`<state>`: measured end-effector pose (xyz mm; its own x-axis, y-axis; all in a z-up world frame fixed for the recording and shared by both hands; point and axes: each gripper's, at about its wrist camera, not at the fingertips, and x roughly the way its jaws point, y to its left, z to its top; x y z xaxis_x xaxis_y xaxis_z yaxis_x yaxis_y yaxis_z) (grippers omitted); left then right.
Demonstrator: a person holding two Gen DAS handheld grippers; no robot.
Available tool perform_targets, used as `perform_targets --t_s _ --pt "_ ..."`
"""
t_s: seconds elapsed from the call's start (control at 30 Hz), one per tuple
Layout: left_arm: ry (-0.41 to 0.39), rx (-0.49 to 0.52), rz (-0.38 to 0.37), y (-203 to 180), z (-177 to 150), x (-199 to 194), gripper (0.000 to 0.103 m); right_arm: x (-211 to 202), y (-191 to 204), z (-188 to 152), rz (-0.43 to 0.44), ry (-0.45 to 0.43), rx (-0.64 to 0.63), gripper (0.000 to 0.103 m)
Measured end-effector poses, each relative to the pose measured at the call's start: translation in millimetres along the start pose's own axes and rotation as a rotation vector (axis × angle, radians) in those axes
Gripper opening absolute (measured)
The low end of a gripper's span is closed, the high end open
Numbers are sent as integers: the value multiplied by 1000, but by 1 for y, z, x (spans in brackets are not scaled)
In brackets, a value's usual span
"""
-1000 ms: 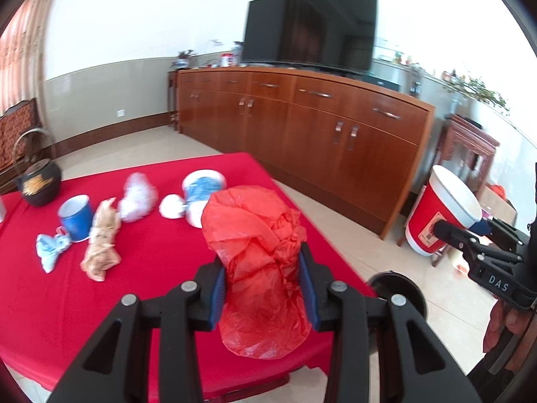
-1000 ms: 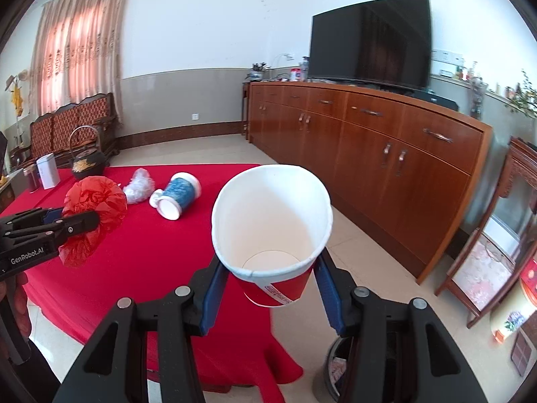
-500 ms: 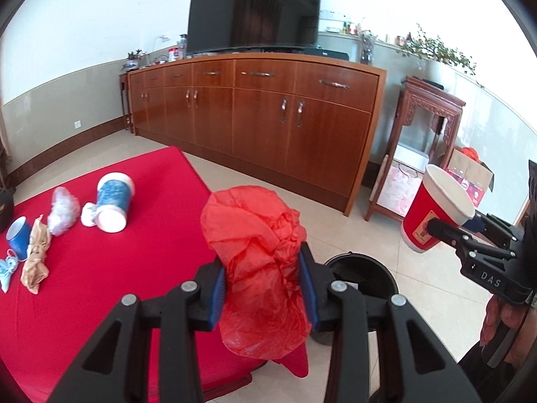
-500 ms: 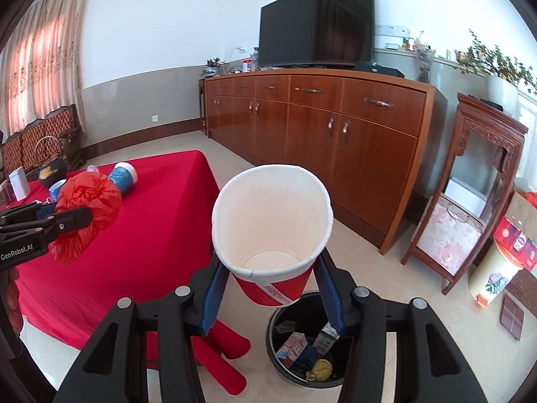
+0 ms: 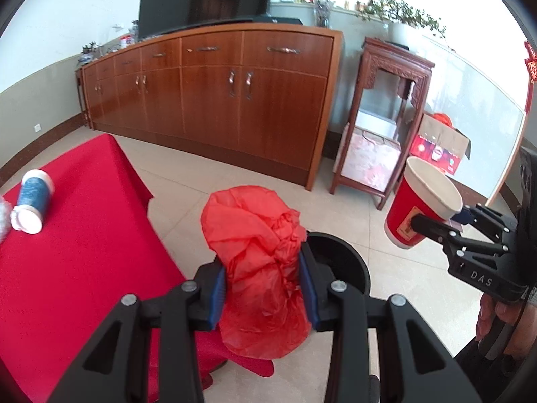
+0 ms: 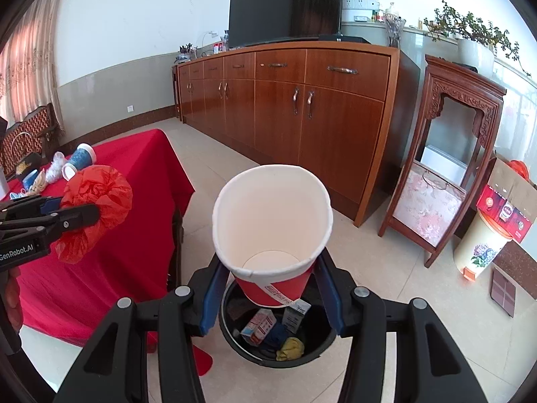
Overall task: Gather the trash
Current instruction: 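Carry the red bag and paper cup over the black bin and open both tools, then return both tools from the bin to the table toward the remaining items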
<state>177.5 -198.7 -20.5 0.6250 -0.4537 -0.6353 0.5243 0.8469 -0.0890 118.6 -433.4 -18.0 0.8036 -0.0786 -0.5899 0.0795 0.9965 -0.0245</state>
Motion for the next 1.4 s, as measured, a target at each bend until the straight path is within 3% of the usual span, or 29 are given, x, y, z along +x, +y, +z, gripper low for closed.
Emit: perform_targets --t_s 0.27,0.6,0.87,0.9,0.93,0.97,1.0,1.03,1.1,1.27,1.33,1.4 --pt "67 19 -59 -22 -10 45 40 30 -19 -27 14 67 -87 53" --pt "167 23 -87 -34 -25 103 40 97 -40 -60 64 204 -149 53" --pt "277 29 -132 -48 -41 161 42 160 -48 -83 161 341 -223 55" --pt "291 34 -141 -51 -44 169 52 169 -50 -87 168 356 -225 56" --pt "309 41 -132 -52 -46 177 73 177 -51 -90 181 375 -227 59" --pt "339 44 -99 -51 -49 186 78 187 -52 -95 186 403 -237 63" --pt "359 43 -69 -50 -53 193 78 198 -54 -100 168 430 -253 80" --pt "367 40 -60 -48 -54 194 78 206 -58 -104 137 443 -252 88" --pt "356 32 -35 -42 -57 191 82 216 -74 -107 124 481 -185 88" --pt "334 38 20 -40 -60 182 84 214 -91 -103 103 473 -111 92" --pt "333 40 30 -41 -58 181 93 214 -92 -103 101 484 -93 97" --pt "322 45 39 -41 -58 177 96 212 -90 -103 93 481 -95 98"
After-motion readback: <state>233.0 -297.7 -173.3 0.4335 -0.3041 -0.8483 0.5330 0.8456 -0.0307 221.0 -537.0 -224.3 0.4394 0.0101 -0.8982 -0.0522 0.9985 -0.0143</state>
